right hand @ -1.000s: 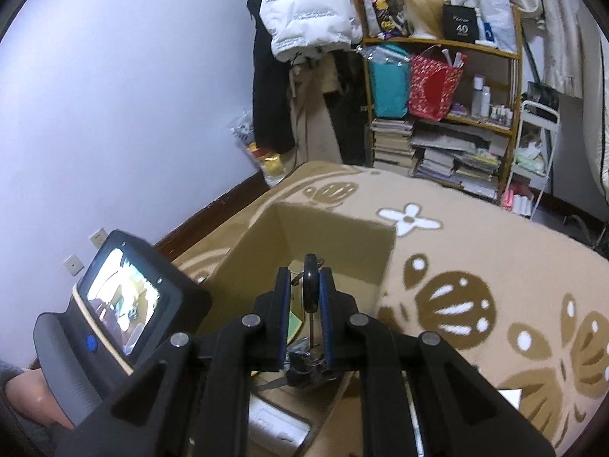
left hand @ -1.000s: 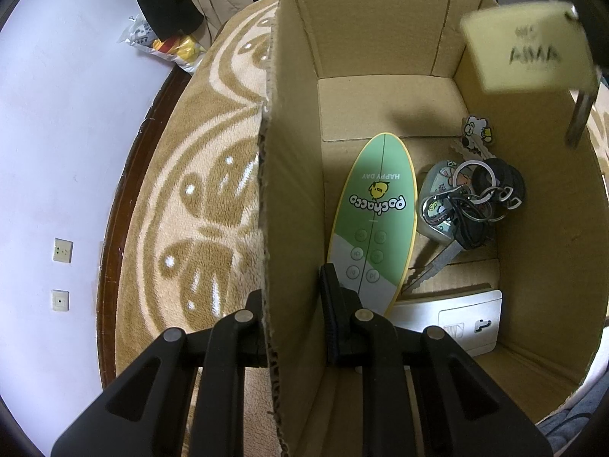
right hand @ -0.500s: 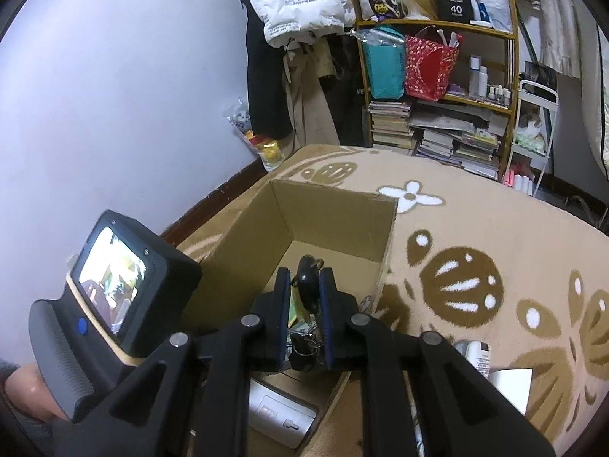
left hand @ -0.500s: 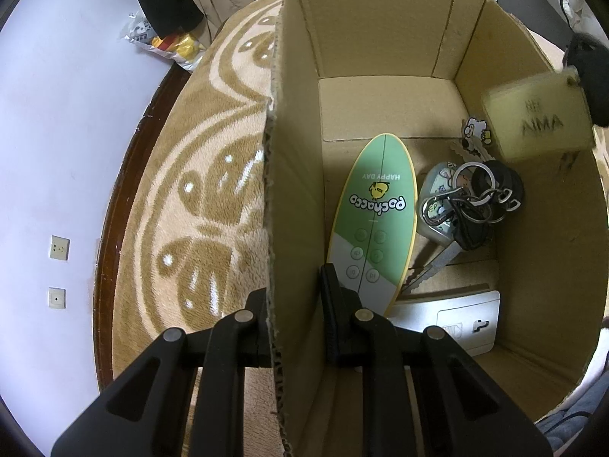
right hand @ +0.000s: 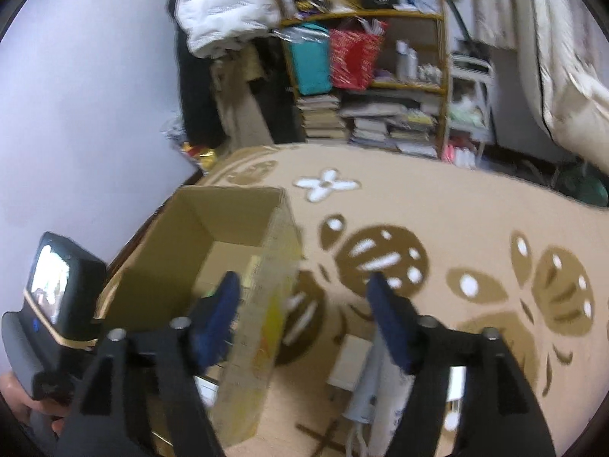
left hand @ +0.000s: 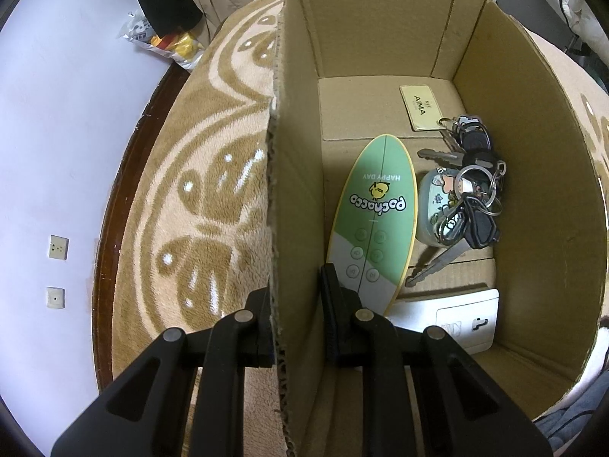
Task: Organize rigid objects
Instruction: 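Carry the AIMA keys into the box and release them with the right gripper, then grasp the small white box with the right gripper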
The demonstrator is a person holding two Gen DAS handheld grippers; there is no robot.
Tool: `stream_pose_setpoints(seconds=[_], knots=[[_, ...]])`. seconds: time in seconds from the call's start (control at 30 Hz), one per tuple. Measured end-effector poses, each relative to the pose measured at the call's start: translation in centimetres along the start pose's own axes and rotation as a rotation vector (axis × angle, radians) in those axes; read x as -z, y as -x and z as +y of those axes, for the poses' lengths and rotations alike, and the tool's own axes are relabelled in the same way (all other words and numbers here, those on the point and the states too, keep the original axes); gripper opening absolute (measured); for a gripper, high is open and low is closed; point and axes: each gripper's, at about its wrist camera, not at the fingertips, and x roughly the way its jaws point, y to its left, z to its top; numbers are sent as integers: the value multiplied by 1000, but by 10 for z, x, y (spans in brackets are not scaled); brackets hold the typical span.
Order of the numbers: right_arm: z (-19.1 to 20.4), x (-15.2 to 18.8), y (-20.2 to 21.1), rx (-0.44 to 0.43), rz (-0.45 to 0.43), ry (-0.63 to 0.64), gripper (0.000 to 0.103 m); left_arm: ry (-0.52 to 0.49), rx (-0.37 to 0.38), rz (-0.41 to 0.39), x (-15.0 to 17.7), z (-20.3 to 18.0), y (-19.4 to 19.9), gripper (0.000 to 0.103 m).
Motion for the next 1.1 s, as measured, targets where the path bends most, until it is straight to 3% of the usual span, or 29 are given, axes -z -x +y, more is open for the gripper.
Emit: stream_pose_setpoints(seconds=[0.03, 0.4, 0.47, 0.93, 1.0, 1.07, 1.1], knots=[[-6, 2, -2, 8, 11, -21, 90, -2, -2, -1, 1, 0, 0, 19], [-47, 28, -29, -4, 116, -172, 88, -4, -3, -3, 3, 0, 1, 19], [-49, 32, -33, -4, 134, -176, 84, -3, -2, -3, 3, 0, 1, 19], [-48, 49, -56, 12, 216, -165, 84, 0, 1, -1, 3, 1, 1, 19], [-46, 50, -56, 14, 215, -153, 78, 0, 1, -1, 3, 1, 1, 20], [-41, 49, -57, 19, 209, -128, 58, 0, 1, -1, 3, 1, 1, 20], [-40, 49, -58, 2, 221, -126, 53, 0, 1, -1, 3, 1, 1, 20]])
